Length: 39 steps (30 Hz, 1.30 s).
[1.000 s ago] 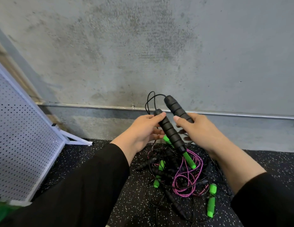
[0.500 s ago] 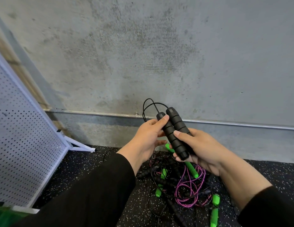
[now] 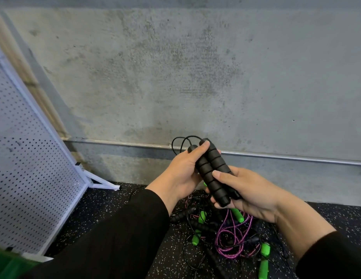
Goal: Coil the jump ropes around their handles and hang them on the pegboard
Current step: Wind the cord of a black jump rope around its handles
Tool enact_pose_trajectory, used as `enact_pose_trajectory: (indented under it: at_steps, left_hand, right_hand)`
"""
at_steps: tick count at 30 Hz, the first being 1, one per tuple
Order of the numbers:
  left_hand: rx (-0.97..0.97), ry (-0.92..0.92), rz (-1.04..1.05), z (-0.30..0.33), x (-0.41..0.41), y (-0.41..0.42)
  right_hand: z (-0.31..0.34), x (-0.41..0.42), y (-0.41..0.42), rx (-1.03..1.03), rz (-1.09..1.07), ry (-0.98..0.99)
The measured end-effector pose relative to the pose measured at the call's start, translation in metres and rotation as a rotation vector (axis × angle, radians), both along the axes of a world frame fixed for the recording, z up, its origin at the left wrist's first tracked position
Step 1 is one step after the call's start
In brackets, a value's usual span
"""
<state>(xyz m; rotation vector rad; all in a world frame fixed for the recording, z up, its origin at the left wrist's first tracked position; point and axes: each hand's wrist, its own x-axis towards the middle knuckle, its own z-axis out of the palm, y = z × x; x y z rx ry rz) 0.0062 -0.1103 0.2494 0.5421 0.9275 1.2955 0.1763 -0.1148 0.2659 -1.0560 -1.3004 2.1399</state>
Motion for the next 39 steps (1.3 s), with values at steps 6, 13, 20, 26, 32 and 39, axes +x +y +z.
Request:
enact_pose_trajectory:
  at_steps: [6, 13, 20, 26, 32, 39]
  left_hand:
    - [0.02, -0.062, 0.02, 0.011, 0.0, -0.005]
    - [0.038, 0.737, 0.469, 0.026, -0.017, -0.009]
    - [0.436, 0.917, 0.174, 0.021, -0.043, -0.008]
    - [0.37, 0.661, 0.153, 0.019, -0.009, -0.016]
    - [0.41, 0.975, 0.002, 0.018, 0.008, -0.011]
    - [0.224, 0.911, -0.145, 0.023, 0.007, -0.014]
  right_hand:
    - [0.003, -0.003, -0.01, -0.26, -0.028, 0.275]
    - [-0.005, 0.008, -0.002, -0.243, 0.118, 0.466]
    - [-0.006, 0.02, -0.001, -0.263, 0.299, 0.569]
    - [-0.003, 0.016, 0.006, -0.249, 0.313, 0.755]
    - [0.004, 0.022, 0.012, -0.062, 0.054, 0.59]
    - [0.009, 0.026, 0.016, 0.304, -0.151, 0.148]
